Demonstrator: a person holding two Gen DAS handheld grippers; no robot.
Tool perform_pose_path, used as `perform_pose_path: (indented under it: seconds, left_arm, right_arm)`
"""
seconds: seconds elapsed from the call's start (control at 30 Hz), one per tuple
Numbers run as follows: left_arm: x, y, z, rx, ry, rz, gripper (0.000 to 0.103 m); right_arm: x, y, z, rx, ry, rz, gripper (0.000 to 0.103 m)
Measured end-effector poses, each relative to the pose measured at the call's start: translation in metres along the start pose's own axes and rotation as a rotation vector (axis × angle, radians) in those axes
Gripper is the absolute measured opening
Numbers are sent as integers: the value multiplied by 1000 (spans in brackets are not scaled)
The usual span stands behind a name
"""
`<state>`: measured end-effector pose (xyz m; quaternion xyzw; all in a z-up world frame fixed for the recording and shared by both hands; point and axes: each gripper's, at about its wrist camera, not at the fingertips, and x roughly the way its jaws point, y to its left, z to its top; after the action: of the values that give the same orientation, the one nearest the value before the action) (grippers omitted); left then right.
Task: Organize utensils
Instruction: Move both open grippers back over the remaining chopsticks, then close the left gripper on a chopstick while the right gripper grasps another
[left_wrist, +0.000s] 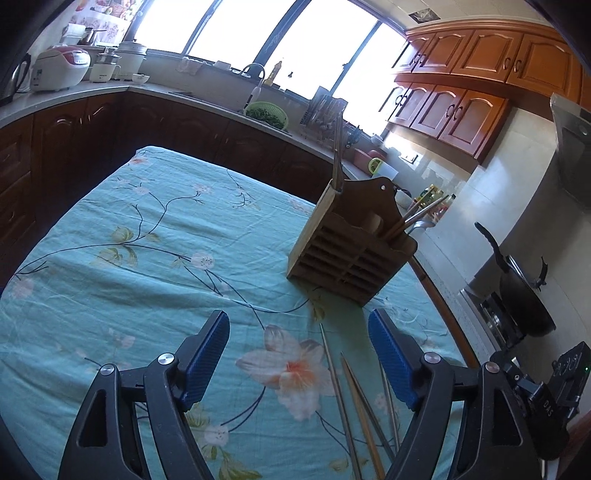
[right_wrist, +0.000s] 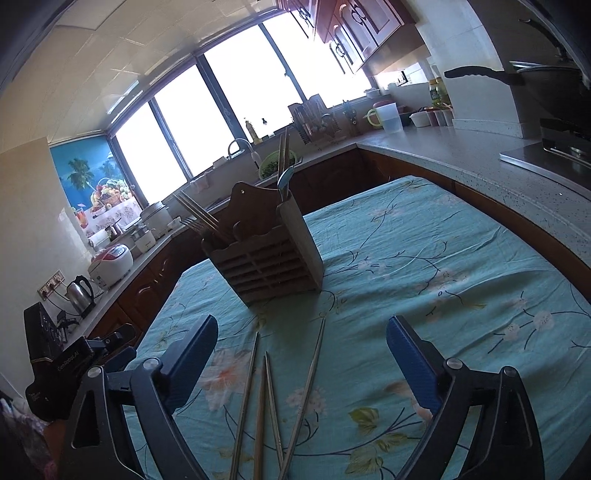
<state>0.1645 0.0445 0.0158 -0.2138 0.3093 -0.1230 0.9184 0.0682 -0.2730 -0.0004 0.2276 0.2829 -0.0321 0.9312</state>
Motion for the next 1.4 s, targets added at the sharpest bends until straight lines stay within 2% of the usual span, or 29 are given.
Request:
perform_pose_path:
  seconds: [0.43, 0.57, 0.7, 1.03, 1.4]
  left_arm:
    - [-31, -10, -33, 45, 33, 31, 77]
    - [-38, -16, -43, 106, 18, 66, 77]
    - [-39, -22, -48, 154, 17, 87, 77]
    - [-26, -24, -48, 165, 62, 111, 77]
    - [11, -28, -35, 144, 177, 128, 75]
  right_arm:
    - [-27, -4, -30, -17, 5, -61, 95]
    - [-36, 2, -37, -78, -40, -107, 95]
    - [-35, 9, -39, -117, -43, -120, 95]
    - [-20, 8, -44, -125, 14, -100, 95]
    - [2, 2, -36, -109, 78, -111, 94]
